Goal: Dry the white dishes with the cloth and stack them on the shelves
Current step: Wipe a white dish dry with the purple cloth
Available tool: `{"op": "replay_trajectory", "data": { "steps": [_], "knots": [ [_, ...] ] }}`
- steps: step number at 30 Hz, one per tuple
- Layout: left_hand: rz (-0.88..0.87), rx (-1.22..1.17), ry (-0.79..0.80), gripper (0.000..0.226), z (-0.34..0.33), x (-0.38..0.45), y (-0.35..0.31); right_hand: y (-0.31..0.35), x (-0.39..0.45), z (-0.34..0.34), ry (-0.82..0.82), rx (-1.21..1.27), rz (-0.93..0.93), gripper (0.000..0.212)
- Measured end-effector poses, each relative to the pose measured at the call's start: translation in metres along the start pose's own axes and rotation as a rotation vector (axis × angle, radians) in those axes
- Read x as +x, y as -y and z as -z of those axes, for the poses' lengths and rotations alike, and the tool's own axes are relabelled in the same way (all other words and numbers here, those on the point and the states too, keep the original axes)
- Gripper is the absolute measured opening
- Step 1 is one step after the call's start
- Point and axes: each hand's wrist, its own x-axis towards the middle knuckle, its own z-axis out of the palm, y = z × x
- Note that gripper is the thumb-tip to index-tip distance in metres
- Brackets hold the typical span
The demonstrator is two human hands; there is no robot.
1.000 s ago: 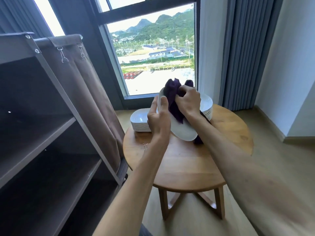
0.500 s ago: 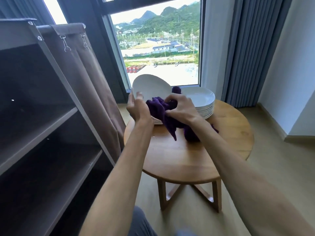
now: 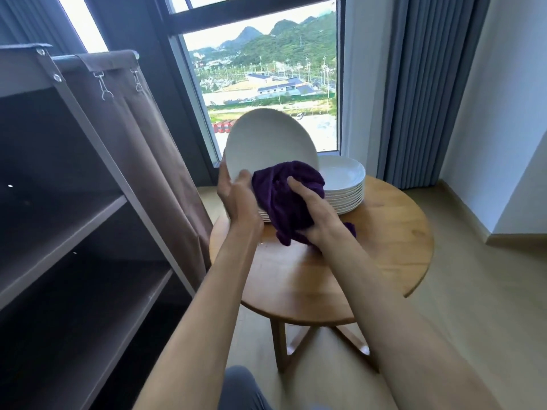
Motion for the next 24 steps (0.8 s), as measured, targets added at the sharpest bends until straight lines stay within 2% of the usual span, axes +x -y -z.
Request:
{"op": "replay_trajectory", "data": {
  "steps": [2,4,7,10,12,14,16,19,21,22,24],
  "knots": [
    [-0.038,0.123,0.091,0.062,-0.002,-0.001,-0.002,0.002,0.006,-0.002,0.012,0.169,0.024,0.047],
    [-0.057,0.234,0.149,0.070,0.001,0.002,-0.008,0.006,0.012,-0.002,-0.032,0.251,0.088,0.044],
    [-0.018,0.373,0.360,0.066,0.014,0.018,-0.030,0.014,0.017,0.009,-0.064,0.250,0.210,0.035],
    [0.083,0.562,0.614,0.065,0.024,0.040,-0.057,0.017,0.020,0.019,-0.017,0.180,0.325,0.029],
    [0.100,0.528,0.564,0.077,0.024,0.044,-0.059,0.017,0.020,0.014,-0.044,0.221,0.339,0.033],
    [0.094,0.384,0.358,0.078,0.019,0.023,-0.045,0.017,0.023,0.004,-0.118,0.283,0.333,0.039],
    [0.138,0.292,0.154,0.055,0.014,-0.008,-0.011,0.015,0.024,-0.004,-0.167,0.339,0.306,0.039],
    [0.187,0.179,0.048,0.040,0.009,-0.038,0.026,0.011,0.025,-0.005,-0.164,0.293,0.287,0.041],
    [0.168,0.310,0.084,0.034,0.013,-0.028,0.019,0.018,0.025,0.004,-0.164,0.231,0.317,0.041],
    [0.154,0.443,0.161,0.030,0.018,-0.018,0.011,0.025,0.026,0.010,-0.160,0.207,0.338,0.039],
    [0.172,0.688,0.413,0.030,0.027,0.004,-0.012,0.043,0.026,0.022,-0.136,0.132,0.405,0.035]
  ]
}}
